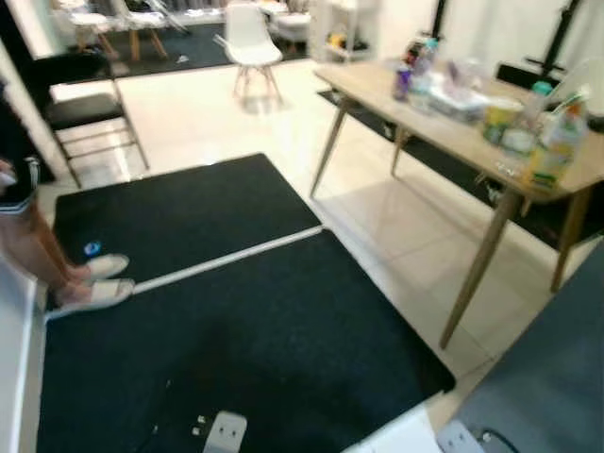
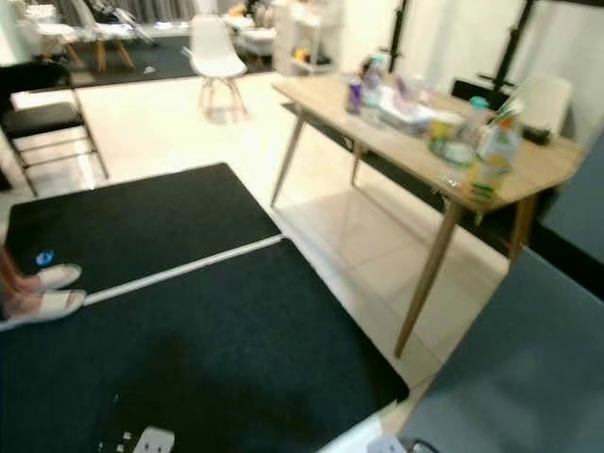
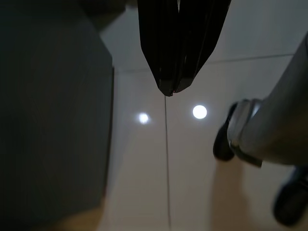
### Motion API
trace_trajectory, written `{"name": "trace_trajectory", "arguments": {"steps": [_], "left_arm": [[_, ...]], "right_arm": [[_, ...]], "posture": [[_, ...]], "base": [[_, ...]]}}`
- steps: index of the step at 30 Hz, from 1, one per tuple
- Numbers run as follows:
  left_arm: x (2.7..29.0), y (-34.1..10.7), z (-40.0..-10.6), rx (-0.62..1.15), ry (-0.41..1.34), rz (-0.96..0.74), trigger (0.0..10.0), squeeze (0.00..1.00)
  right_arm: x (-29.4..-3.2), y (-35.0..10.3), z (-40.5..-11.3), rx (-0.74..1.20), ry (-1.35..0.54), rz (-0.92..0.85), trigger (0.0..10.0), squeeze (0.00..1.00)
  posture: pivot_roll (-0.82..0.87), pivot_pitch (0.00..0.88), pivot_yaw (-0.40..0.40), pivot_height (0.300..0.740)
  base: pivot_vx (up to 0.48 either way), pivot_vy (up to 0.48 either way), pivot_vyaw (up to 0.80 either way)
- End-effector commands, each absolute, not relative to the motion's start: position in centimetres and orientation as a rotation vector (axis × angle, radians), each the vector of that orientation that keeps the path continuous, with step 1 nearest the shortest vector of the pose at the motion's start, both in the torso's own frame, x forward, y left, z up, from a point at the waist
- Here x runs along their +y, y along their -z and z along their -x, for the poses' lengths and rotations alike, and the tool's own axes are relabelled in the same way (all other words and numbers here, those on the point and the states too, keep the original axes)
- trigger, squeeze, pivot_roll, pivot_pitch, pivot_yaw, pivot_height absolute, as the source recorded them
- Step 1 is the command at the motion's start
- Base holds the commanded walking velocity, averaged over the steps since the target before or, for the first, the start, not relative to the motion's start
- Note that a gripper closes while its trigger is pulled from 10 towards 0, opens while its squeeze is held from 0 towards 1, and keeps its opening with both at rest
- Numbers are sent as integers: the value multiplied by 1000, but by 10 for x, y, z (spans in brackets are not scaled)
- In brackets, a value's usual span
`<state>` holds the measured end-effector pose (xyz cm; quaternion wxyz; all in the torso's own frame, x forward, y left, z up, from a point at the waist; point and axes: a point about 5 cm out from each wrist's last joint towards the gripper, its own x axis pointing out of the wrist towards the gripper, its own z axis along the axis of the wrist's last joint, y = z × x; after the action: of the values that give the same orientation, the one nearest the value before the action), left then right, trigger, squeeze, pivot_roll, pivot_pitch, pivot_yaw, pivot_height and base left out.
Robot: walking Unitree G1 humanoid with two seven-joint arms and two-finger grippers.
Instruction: Restocking fridge
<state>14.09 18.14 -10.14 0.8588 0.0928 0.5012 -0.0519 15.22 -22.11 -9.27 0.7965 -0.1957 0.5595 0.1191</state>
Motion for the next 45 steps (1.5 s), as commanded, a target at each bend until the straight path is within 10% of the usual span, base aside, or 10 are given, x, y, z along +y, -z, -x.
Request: {"name": "trace_trajectory", "arguments": {"steps": [1,45], "left_arm": [[185,105,-131,1097,110,-200,10000,0],[182,107,-124,1129,114,-145,10000,0]], "right_arm": [[-225,95,-145,1228,-254,425,10000,0],[-228,94,-144,1221,-289,469,10000,0]], "posture": [[-66,0,-31,740],[-69,0,-35,740]], "base": [[0,0,800],[0,0,586]]}}
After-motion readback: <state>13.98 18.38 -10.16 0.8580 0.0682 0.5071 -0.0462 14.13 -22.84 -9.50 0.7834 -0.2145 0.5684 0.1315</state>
